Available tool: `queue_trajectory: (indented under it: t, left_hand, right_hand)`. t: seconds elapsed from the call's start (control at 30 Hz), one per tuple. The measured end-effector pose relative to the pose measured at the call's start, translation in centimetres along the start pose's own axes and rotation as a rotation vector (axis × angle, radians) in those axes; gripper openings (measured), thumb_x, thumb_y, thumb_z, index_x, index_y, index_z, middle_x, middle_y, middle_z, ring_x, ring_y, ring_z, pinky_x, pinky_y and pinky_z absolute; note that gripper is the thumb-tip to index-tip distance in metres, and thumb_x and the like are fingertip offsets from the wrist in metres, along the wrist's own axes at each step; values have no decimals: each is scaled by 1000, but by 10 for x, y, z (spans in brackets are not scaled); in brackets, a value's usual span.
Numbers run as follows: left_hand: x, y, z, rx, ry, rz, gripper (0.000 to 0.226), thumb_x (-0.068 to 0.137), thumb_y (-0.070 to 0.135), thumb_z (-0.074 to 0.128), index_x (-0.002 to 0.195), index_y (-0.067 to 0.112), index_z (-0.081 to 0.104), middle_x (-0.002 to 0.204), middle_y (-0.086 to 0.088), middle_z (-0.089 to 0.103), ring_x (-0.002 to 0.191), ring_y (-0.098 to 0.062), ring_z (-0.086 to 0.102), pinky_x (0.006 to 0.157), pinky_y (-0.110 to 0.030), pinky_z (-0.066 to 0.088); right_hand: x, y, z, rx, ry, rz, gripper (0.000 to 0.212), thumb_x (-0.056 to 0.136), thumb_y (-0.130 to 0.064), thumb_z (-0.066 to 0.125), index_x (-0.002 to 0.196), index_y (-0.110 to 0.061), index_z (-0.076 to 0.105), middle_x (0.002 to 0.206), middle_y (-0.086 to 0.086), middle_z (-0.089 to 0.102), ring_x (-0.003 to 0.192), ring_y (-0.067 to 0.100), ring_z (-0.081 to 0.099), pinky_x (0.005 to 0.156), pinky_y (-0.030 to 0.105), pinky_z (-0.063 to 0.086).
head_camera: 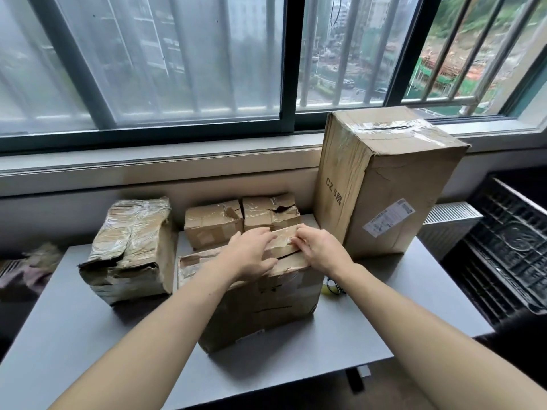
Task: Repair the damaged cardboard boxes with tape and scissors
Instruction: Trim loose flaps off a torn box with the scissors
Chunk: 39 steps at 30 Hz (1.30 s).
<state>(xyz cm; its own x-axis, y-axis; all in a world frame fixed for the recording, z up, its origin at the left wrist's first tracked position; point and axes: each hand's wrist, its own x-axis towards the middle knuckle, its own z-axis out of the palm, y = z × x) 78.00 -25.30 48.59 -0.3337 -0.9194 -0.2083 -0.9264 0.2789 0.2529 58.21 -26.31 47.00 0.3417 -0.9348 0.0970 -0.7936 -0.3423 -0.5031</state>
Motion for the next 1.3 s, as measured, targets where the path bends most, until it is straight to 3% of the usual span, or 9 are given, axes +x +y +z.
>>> queue_trajectory:
  t: [0.23, 0.4, 0.53, 0.63, 0.73, 0.97, 1.07, 1.17, 1.3]
  left_hand:
    - [32, 28, 23, 54, 197, 143, 35, 86, 25, 54, 121, 25, 59, 135, 6, 53, 122, -22, 52, 95, -42, 46]
    - [45, 40, 26, 54, 285, 213, 26, 91, 42, 57, 112, 29, 62, 129, 10, 57, 116, -19, 57, 89, -40, 49]
    - [53, 55, 15, -12, 95, 166, 36, 89, 38, 58, 124, 33, 61, 142, 11, 48, 132, -14, 44, 106, -39, 39]
    - [62, 66, 8, -23, -21, 188, 47, 83, 45, 51, 128, 32, 59, 143, 10, 48, 134, -13, 42, 110, -41, 35]
    - [73, 72, 10, -76, -1, 154, 48, 82, 53, 41, 116, 30, 65, 129, 9, 60, 123, -14, 53, 104, -42, 42]
    - [72, 61, 16, -230, 124, 143, 34, 90, 27, 44, 111, 18, 69, 118, 5, 65, 114, -16, 59, 104, -40, 44]
    - [62, 51, 12, -239, 113, 160, 26, 96, 24, 56, 117, 15, 68, 127, 4, 61, 123, -12, 54, 110, -34, 39]
    - [50, 40, 10, -209, 27, 166, 42, 89, 35, 62, 127, 17, 63, 146, 5, 48, 136, -7, 41, 117, -27, 28]
    - [42, 25, 11, -133, 17, 153, 49, 87, 31, 66, 134, 20, 57, 151, 9, 43, 138, -10, 40, 117, -34, 30]
  right_hand:
    - [-14, 28, -23, 309, 147, 217, 22, 106, -27, 43, 96, -14, 58, 71, -2, 59, 66, 17, 52, 69, 35, 45]
    - [-22, 61, -21, 310, 88, 283, 20, 104, -23, 42, 107, -16, 60, 88, 8, 70, 72, 20, 62, 71, 37, 52]
    - [-23, 86, -10, 285, 40, 360, 24, 102, -23, 44, 115, -11, 61, 106, 11, 70, 97, 28, 64, 88, 42, 51]
    - [-24, 114, 7, 245, 0, 465, 23, 98, -22, 47, 113, -12, 62, 111, 13, 69, 104, 33, 62, 88, 40, 50]
    - [-24, 135, 28, 176, -74, 530, 22, 94, -19, 52, 112, -11, 61, 114, 14, 66, 108, 35, 59, 83, 35, 47]
    - [-21, 152, 75, 68, -152, 549, 35, 90, -11, 50, 125, -13, 57, 122, 14, 58, 120, 35, 54, 94, 40, 49]
    - [-20, 151, 84, -44, -164, 520, 37, 98, -10, 46, 134, -13, 50, 129, 12, 55, 123, 32, 51, 98, 39, 47]
    - [-15, 147, 84, -164, -192, 491, 35, 102, -8, 37, 134, -7, 51, 130, 14, 58, 121, 33, 56, 96, 38, 48]
    - [-8, 143, 73, -80, -253, 536, 31, 99, -10, 46, 126, -6, 60, 125, 15, 65, 115, 34, 62, 89, 35, 50]
